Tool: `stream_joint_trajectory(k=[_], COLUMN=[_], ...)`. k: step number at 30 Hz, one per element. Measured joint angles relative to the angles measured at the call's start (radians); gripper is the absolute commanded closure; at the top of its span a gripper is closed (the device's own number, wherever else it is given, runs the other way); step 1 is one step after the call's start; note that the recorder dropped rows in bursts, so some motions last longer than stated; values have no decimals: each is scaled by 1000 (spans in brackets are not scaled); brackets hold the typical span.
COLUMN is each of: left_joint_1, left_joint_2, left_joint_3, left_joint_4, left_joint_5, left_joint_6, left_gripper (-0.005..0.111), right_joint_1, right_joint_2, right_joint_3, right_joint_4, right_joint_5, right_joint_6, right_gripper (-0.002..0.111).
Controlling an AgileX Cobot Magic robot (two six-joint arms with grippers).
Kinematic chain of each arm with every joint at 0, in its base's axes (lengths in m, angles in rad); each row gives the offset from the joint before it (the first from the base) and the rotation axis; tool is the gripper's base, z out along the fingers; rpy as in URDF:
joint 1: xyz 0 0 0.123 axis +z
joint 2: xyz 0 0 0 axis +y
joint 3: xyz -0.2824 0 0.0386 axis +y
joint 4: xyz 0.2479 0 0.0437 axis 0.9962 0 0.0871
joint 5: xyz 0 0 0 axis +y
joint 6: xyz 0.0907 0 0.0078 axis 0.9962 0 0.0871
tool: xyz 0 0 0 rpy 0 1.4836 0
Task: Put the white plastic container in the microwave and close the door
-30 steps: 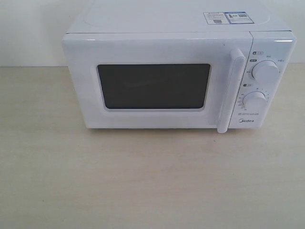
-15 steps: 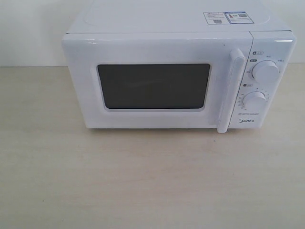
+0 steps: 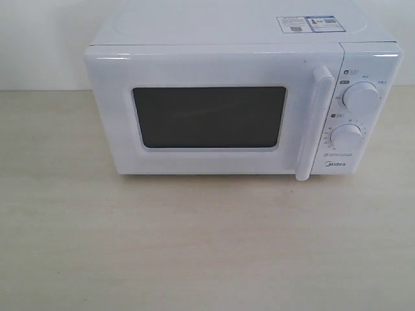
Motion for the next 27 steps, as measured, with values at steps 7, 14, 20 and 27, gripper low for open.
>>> stream_joint_trajectory(k=[7, 14, 20, 27], left_joint_1=[0, 0, 0, 0], left_joint_2=[-116, -124, -124, -124], left_joint_3=[50, 67, 78, 109], left_joint_4=[67, 429, 607, 721], left_joint_5=[-17, -17, -15, 10], left_joint_6=[-136, -515, -620, -629], left_gripper=[102, 102, 102, 102], right_joint_1=[0, 0, 0, 0], right_joint_2=[0, 0, 0, 0], right_joint_3=[0, 0, 0, 0], right_joint_4=[0, 0, 0, 0], right_joint_5=[0, 0, -6, -8], right_joint_6=[0, 0, 0, 0], right_gripper=[109, 109, 109, 109])
